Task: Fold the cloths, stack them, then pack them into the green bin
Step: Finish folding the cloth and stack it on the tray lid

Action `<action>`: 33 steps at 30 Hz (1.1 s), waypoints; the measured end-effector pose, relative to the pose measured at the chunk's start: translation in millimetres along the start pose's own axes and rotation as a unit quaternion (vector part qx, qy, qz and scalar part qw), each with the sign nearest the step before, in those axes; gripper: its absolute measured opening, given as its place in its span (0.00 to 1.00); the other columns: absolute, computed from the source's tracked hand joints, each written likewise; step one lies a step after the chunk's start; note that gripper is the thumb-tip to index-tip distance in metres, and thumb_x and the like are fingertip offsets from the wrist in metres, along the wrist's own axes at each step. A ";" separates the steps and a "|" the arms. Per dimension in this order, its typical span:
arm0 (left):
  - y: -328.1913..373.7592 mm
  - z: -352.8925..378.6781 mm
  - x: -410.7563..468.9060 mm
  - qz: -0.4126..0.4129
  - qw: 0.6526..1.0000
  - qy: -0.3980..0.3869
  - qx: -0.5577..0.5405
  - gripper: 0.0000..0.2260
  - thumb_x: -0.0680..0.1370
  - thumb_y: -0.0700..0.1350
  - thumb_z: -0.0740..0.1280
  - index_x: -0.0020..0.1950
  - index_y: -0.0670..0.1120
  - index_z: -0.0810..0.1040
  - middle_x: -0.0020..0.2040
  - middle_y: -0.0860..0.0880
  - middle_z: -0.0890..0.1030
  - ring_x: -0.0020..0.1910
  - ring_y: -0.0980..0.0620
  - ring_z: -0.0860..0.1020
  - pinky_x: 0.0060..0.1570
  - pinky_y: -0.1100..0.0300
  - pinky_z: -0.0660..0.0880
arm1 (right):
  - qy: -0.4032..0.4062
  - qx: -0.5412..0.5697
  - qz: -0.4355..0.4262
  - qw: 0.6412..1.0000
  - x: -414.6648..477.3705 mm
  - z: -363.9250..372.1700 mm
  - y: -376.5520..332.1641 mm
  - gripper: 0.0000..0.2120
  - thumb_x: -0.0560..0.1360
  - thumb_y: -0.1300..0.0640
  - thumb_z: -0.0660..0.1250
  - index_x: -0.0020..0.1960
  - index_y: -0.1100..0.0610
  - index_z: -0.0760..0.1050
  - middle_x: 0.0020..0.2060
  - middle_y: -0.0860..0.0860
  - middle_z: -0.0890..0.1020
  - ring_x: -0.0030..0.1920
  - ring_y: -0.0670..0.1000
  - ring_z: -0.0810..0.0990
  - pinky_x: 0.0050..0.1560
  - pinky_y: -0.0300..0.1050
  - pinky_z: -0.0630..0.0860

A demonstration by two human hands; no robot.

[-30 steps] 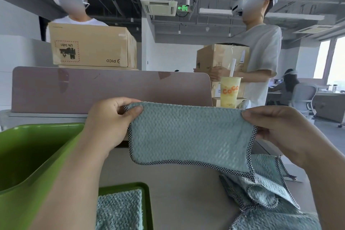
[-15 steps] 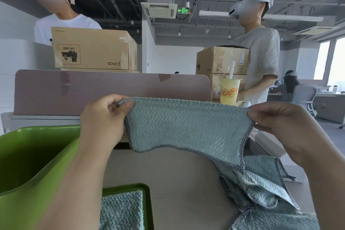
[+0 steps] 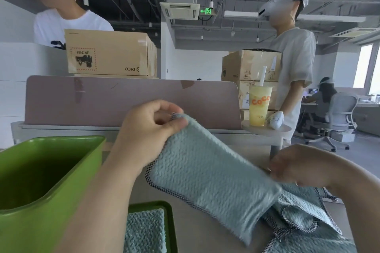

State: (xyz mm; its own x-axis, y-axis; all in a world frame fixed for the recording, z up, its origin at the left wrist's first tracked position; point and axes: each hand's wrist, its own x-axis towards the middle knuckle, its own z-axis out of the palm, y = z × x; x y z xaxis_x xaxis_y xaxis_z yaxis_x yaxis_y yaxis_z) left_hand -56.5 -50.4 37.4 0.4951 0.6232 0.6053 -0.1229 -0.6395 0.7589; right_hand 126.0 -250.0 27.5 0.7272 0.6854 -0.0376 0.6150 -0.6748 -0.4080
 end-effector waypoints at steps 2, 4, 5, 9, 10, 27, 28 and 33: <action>10.3 7.3 -5.2 0.028 0.997 -0.064 0.038 0.05 0.70 0.48 0.74 0.42 0.55 0.80 0.38 0.63 0.83 0.35 0.65 0.79 0.31 0.72 0.71 | -0.015 0.044 -0.102 0.994 -4.3 5.2 -19.6 0.13 0.72 0.47 0.71 0.54 0.48 0.74 0.54 0.41 0.78 0.52 0.39 0.76 0.58 0.37 0.72; 17.7 14.0 -10.5 0.048 0.990 -0.117 0.061 0.06 0.70 0.48 0.74 0.43 0.57 0.79 0.39 0.67 0.82 0.38 0.69 0.78 0.31 0.79 0.68 | -0.016 0.195 -0.196 0.961 -12.6 13.2 -41.3 0.27 0.66 0.43 0.74 0.63 0.43 0.72 0.59 0.38 0.79 0.60 0.37 0.76 0.64 0.43 0.71; 20.1 16.4 -12.6 0.056 0.987 -0.137 0.066 0.07 0.70 0.48 0.74 0.44 0.57 0.79 0.39 0.68 0.82 0.38 0.70 0.78 0.32 0.81 0.66 | -0.025 0.230 -0.240 0.943 -16.2 17.2 -51.5 0.28 0.66 0.43 0.75 0.64 0.42 0.72 0.58 0.39 0.80 0.60 0.38 0.76 0.65 0.46 0.71; 24.5 17.0 -14.1 0.068 0.985 -0.148 0.053 0.08 0.71 0.48 0.74 0.46 0.58 0.79 0.41 0.65 0.83 0.40 0.67 0.79 0.36 0.79 0.69 | 0.067 0.266 -0.288 0.918 -17.2 29.3 -67.7 0.10 0.73 0.56 0.72 0.54 0.51 0.80 0.47 0.50 0.86 0.50 0.51 0.84 0.58 0.56 0.77; 24.5 15.5 -13.1 0.063 0.987 -0.143 0.043 0.08 0.70 0.49 0.74 0.46 0.57 0.79 0.41 0.65 0.82 0.40 0.66 0.79 0.36 0.77 0.70 | 0.090 0.281 -0.283 0.913 -16.0 29.1 -66.8 0.05 0.74 0.58 0.71 0.50 0.53 0.82 0.44 0.52 0.86 0.46 0.52 0.85 0.56 0.57 0.77; 18.5 -1.4 -10.6 -0.024 0.988 -0.129 -0.078 0.07 0.66 0.48 0.75 0.37 0.62 0.83 0.38 0.59 0.85 0.39 0.62 0.82 0.42 0.64 0.73 | 0.095 0.400 -0.236 0.880 -15.6 8.3 -42.2 0.05 0.73 0.65 0.68 0.46 0.60 0.82 0.43 0.52 0.87 0.47 0.52 0.86 0.51 0.44 0.81; 19.2 -0.8 -10.8 -0.028 0.987 -0.125 -0.094 0.06 0.64 0.49 0.75 0.38 0.60 0.84 0.39 0.58 0.85 0.39 0.61 0.83 0.43 0.63 0.74 | 0.099 0.397 -0.245 0.879 -17.9 8.3 -44.5 0.04 0.73 0.62 0.69 0.46 0.60 0.82 0.43 0.53 0.87 0.49 0.54 0.85 0.54 0.48 0.80; 17.2 -2.4 -9.1 -0.029 0.987 -0.127 -0.090 0.13 0.60 0.54 0.73 0.42 0.55 0.84 0.42 0.55 0.86 0.44 0.55 0.83 0.49 0.57 0.75 | 0.173 0.388 -0.272 0.863 -19.2 11.3 -51.5 0.48 0.57 0.29 0.71 0.47 0.74 0.68 0.47 0.76 0.71 0.44 0.74 0.76 0.43 0.51 0.78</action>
State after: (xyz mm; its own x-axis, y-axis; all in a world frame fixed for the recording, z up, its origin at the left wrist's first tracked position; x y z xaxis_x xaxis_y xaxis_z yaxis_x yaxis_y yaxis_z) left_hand -65.2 -66.0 45.5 0.7029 0.5079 0.4979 -0.2286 -0.5015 0.8344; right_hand 76.9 -225.3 38.9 0.5254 0.6305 0.5714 0.6015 0.1997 -0.7735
